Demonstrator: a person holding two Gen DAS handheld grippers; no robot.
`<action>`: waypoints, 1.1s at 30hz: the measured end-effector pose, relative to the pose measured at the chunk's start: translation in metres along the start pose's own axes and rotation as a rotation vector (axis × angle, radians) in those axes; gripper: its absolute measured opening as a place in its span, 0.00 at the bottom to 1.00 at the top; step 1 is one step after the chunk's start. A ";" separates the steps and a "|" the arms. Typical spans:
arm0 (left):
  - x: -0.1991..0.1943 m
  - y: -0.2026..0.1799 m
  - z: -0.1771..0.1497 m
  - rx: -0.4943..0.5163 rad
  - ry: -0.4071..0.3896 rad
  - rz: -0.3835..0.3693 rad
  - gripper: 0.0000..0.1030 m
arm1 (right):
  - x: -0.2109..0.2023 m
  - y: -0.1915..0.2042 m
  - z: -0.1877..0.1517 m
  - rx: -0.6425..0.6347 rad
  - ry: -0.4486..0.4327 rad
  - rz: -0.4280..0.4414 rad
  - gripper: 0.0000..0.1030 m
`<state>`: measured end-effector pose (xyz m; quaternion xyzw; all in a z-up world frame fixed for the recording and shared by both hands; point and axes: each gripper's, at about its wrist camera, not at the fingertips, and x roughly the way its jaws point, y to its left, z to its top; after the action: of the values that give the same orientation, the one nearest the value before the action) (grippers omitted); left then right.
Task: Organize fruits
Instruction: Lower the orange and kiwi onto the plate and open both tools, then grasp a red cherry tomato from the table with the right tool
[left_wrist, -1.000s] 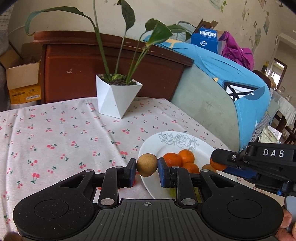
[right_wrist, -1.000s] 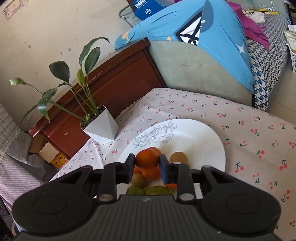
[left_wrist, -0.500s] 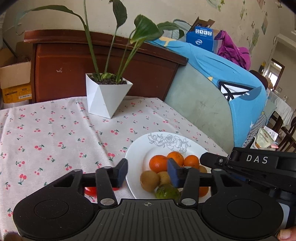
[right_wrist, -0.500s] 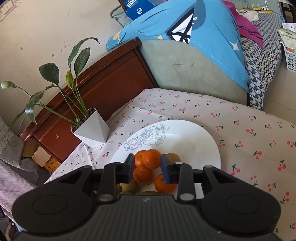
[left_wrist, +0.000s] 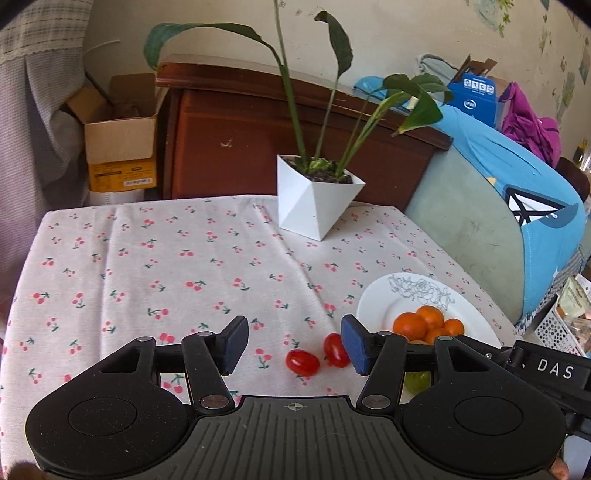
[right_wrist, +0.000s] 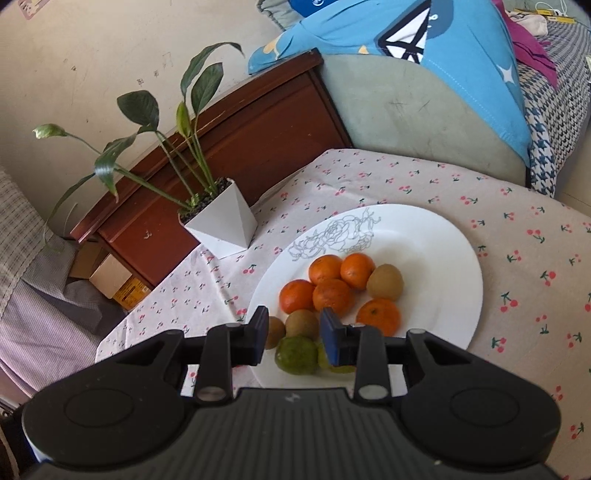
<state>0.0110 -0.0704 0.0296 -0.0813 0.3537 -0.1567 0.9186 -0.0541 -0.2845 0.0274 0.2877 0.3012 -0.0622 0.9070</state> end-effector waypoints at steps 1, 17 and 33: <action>-0.003 0.003 0.000 -0.003 -0.003 0.015 0.53 | 0.000 0.003 -0.002 -0.012 0.005 0.009 0.31; -0.020 0.040 0.003 -0.098 -0.019 0.112 0.60 | 0.014 0.042 -0.031 -0.148 0.081 0.123 0.31; -0.014 0.058 0.002 -0.152 0.010 0.121 0.60 | 0.056 0.072 -0.051 -0.237 0.133 0.106 0.33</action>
<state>0.0160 -0.0108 0.0246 -0.1285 0.3735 -0.0740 0.9157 -0.0143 -0.1933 -0.0031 0.1975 0.3504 0.0411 0.9146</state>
